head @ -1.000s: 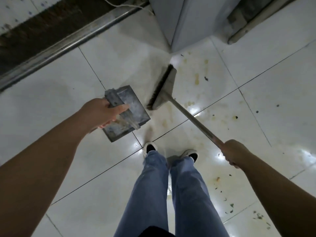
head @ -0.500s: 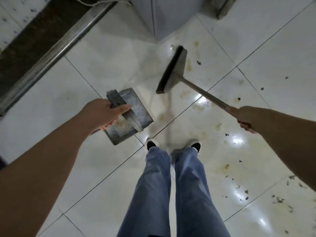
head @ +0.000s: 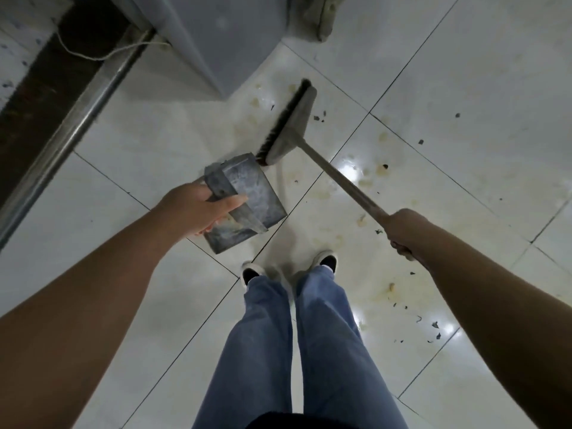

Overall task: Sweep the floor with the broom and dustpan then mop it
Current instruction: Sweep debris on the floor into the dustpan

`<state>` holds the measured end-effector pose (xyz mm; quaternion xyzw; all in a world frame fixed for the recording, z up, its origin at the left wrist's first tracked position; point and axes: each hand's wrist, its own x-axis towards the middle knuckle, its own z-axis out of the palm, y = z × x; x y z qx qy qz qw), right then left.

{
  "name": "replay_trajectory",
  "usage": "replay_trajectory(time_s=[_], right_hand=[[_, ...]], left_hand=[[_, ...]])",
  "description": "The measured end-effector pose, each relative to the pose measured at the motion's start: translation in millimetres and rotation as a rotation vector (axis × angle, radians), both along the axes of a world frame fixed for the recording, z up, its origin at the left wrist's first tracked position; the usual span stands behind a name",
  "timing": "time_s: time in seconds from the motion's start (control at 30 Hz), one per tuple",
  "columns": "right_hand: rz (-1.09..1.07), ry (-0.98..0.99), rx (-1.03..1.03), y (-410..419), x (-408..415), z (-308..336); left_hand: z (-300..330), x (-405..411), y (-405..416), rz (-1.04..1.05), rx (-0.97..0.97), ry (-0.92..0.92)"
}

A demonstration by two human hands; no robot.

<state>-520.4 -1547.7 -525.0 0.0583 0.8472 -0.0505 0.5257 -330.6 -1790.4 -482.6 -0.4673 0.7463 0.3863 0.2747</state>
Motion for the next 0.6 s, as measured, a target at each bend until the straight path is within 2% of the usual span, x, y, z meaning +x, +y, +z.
replay_trajectory(time_s=[0.1,0.27,0.37,0.5,0.6], right_hand=[[0.072,-0.004,-0.104,-41,-16,-19],[-0.045,-0.153,-0.182,-76,-35,-47],[-0.064,-0.186,-0.139,-37,-50,-50],[-0.214,-0.162,-0.062,57,-75,-42],[-0.170,-0.084,0.063,113,-82,-31]], left_hand=[[0,-10,6,-0.034,-0.038,-0.044],[0,-9,11,-0.007,-0.061,-0.115],[1,-7,11,-0.006,-0.068,-0.158],[9,-5,17,0.019,-0.113,-0.167],[16,-6,21,0.030,-0.104,-0.184]])
